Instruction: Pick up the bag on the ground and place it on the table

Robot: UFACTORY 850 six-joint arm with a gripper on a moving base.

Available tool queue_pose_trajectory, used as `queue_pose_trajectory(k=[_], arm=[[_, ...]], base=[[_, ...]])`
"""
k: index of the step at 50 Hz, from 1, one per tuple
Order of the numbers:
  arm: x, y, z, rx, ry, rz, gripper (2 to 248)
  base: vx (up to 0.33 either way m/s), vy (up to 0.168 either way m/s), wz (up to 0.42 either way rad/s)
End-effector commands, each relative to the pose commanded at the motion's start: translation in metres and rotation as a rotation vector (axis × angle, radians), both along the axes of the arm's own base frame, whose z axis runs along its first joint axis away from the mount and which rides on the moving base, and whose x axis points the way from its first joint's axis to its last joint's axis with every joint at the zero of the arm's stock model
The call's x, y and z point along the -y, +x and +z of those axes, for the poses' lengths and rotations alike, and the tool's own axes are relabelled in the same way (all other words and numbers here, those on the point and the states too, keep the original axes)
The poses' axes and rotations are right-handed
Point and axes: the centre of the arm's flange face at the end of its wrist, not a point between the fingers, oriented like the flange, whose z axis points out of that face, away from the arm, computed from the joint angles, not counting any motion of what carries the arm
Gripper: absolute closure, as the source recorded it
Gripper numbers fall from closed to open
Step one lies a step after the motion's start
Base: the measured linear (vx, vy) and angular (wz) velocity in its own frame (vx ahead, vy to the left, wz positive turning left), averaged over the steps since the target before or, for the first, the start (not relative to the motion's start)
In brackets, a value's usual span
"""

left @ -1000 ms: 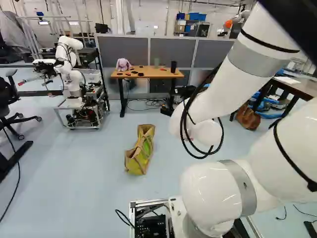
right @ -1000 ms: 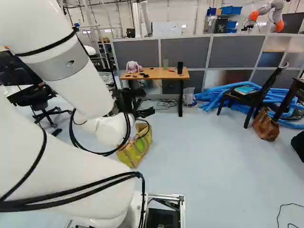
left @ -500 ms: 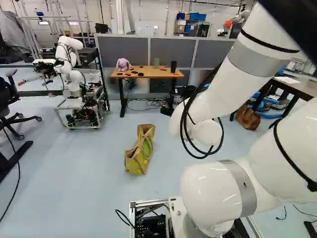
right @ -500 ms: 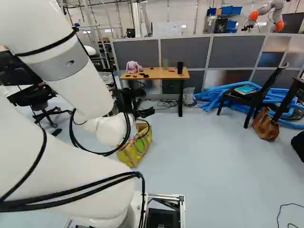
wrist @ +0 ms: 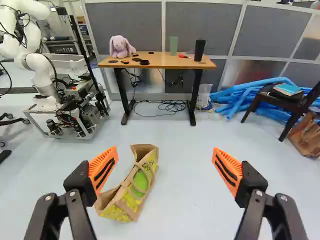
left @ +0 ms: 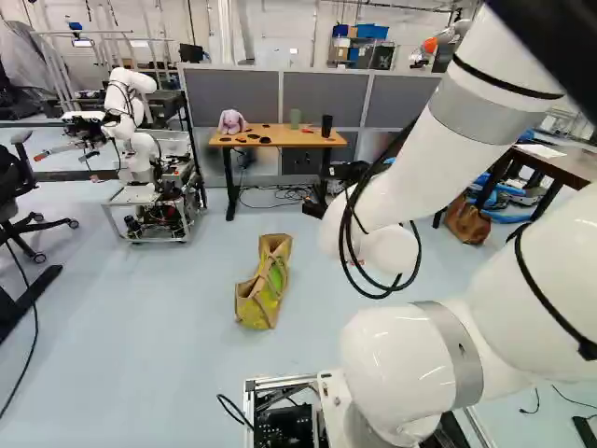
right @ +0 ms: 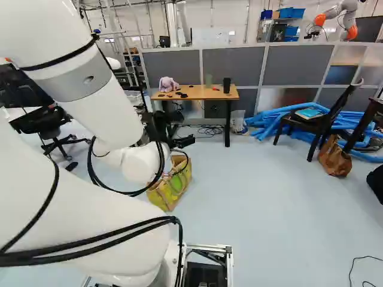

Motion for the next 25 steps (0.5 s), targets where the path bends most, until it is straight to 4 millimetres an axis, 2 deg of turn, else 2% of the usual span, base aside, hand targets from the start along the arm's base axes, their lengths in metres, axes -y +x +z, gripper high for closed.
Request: queue_pose_trajectory(k=[15, 25], arm=[[0.0, 0.0, 0.0, 0.0, 0.0, 0.0, 3], [0.0, 0.0, 0.0, 0.0, 0.0, 0.0, 3]], base=[[0.059, 0.003, -0.001], [0.087, 0.032, 0.136]])
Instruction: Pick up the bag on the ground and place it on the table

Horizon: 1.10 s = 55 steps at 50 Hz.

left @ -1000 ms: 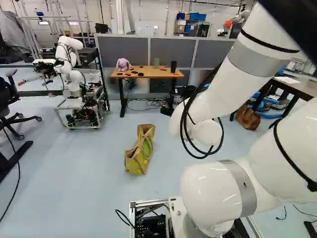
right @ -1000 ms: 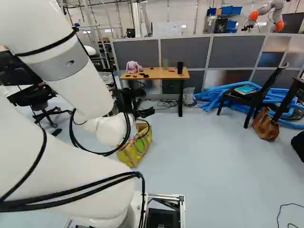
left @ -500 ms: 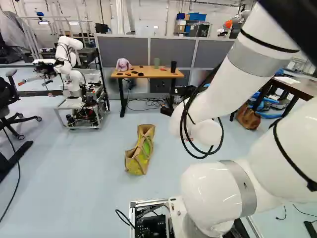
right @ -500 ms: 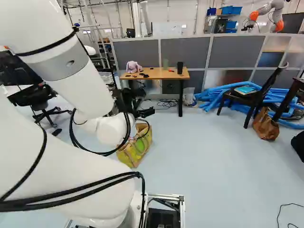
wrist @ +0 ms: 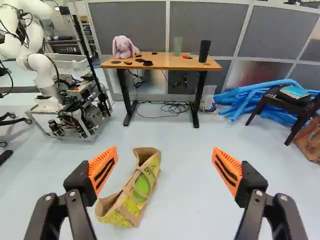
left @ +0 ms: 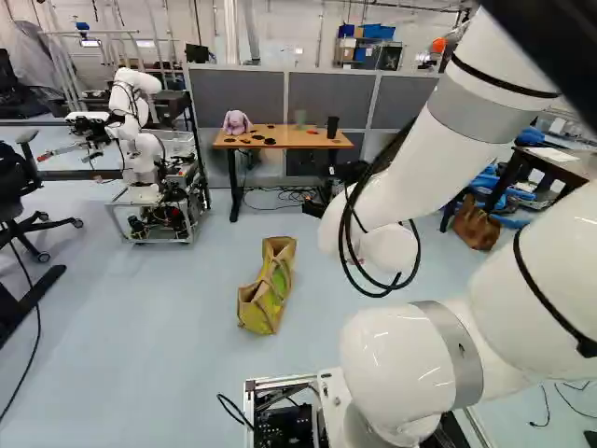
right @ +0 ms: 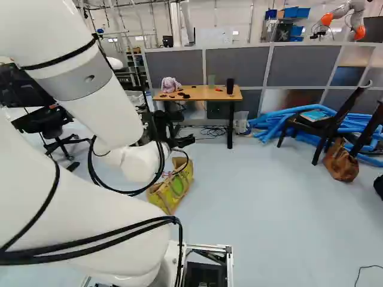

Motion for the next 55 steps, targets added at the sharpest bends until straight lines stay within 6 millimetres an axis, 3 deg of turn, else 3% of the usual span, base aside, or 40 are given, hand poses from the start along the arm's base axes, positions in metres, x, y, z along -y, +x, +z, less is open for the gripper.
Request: queue_pose_trajectory(k=[20, 55], arm=[[0.0, 0.0, 0.0, 0.0, 0.0, 0.0, 3], [0.0, 0.0, 0.0, 0.0, 0.0, 0.0, 3]], base=[[0.103, 0.074, 0.349], [0.097, 0.004, 0.006]])
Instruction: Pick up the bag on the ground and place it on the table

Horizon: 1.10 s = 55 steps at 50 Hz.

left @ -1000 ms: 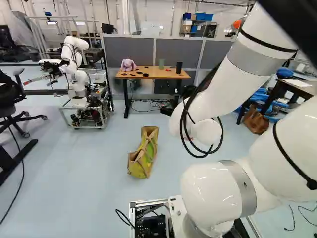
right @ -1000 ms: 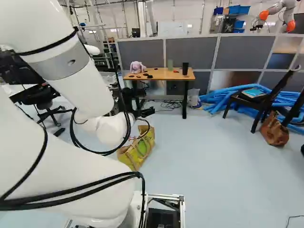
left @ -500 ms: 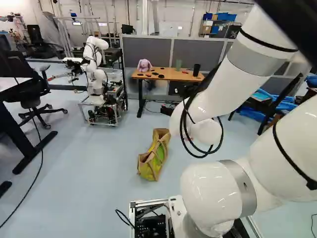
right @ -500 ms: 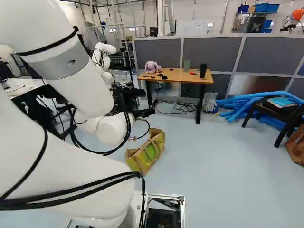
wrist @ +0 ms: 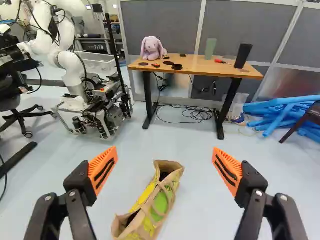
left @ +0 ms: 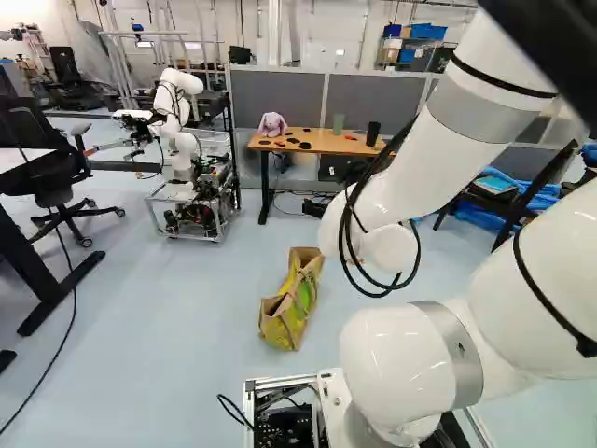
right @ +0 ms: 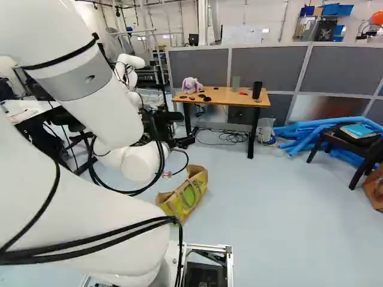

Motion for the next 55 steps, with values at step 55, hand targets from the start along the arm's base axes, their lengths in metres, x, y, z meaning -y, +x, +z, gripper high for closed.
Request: queue_pose_trajectory(k=[55], arm=[[0.0, 0.0, 0.0, 0.0, 0.0, 0.0, 3]], base=[[0.094, 0.042, -0.016]])
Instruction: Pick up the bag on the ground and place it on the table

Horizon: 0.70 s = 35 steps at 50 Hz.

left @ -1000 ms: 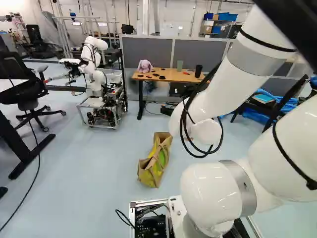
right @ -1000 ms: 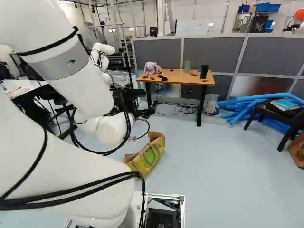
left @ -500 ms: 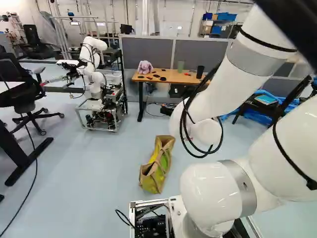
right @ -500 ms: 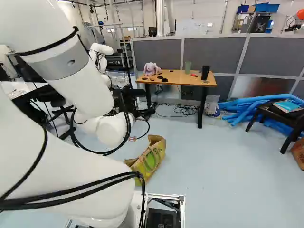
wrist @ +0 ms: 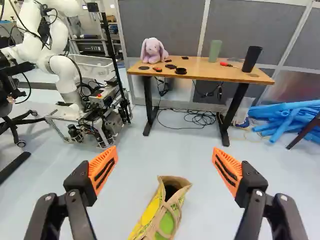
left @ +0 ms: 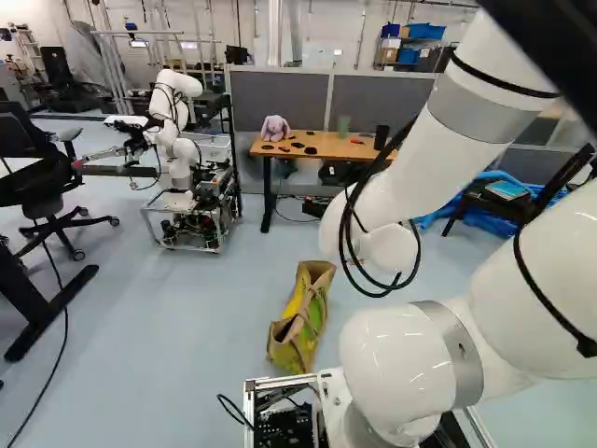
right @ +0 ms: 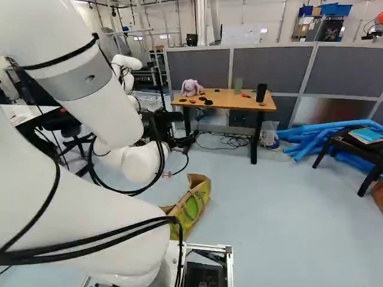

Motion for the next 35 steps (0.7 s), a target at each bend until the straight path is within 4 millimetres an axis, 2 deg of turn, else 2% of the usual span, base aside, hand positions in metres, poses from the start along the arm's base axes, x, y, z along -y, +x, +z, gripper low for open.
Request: queue_pose_trajectory(k=[21, 35], arm=[[-0.003, 0.008, 0.001, -0.01, 0.0, 0.01, 3], [-0.013, 0.027, -0.004, -0.108, -0.002, 0.041, 3]], base=[[0.056, 0.031, -0.008], [0.0, 0.0, 0.0]])
